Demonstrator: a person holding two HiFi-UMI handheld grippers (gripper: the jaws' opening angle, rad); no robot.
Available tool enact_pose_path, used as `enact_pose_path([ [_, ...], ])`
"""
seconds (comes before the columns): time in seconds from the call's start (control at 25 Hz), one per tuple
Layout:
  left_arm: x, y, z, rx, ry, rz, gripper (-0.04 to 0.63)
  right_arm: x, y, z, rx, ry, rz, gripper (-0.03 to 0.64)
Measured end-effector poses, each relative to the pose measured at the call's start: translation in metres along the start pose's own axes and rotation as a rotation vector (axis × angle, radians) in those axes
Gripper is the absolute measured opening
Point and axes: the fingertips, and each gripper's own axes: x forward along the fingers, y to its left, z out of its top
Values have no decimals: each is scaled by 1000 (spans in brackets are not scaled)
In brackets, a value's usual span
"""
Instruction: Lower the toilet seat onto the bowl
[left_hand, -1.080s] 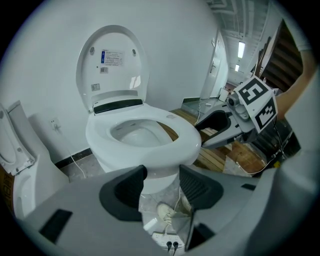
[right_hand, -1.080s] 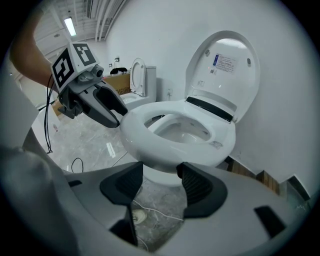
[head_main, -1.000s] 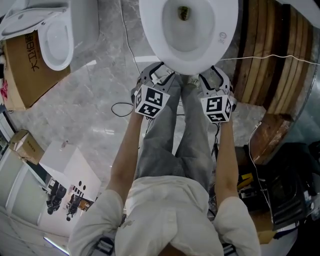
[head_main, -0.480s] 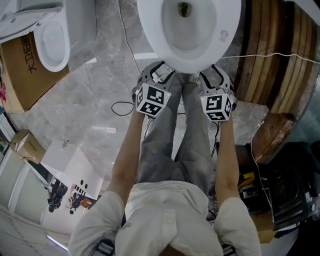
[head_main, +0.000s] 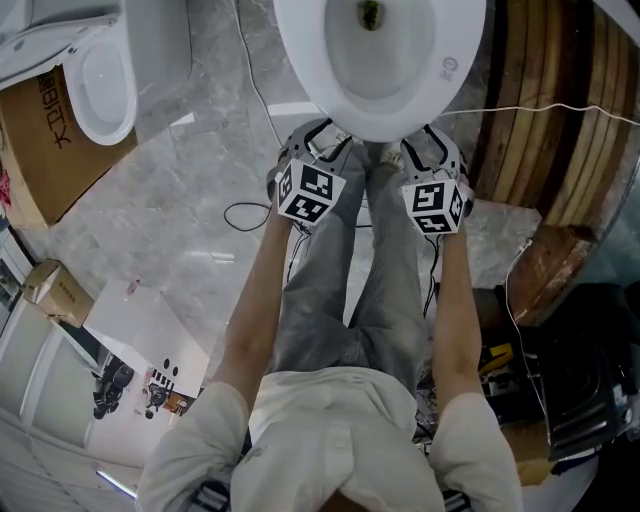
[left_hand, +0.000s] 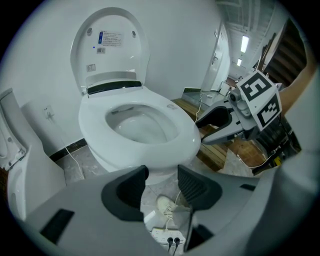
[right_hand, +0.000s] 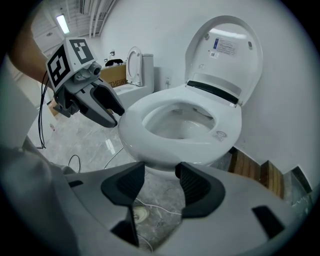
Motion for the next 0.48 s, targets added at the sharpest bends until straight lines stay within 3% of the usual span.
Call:
enact_pose_path([
  [0.48, 26, 4, -15, -8, 21, -17, 215, 25, -1, -16, 33, 24, -1, 218],
])
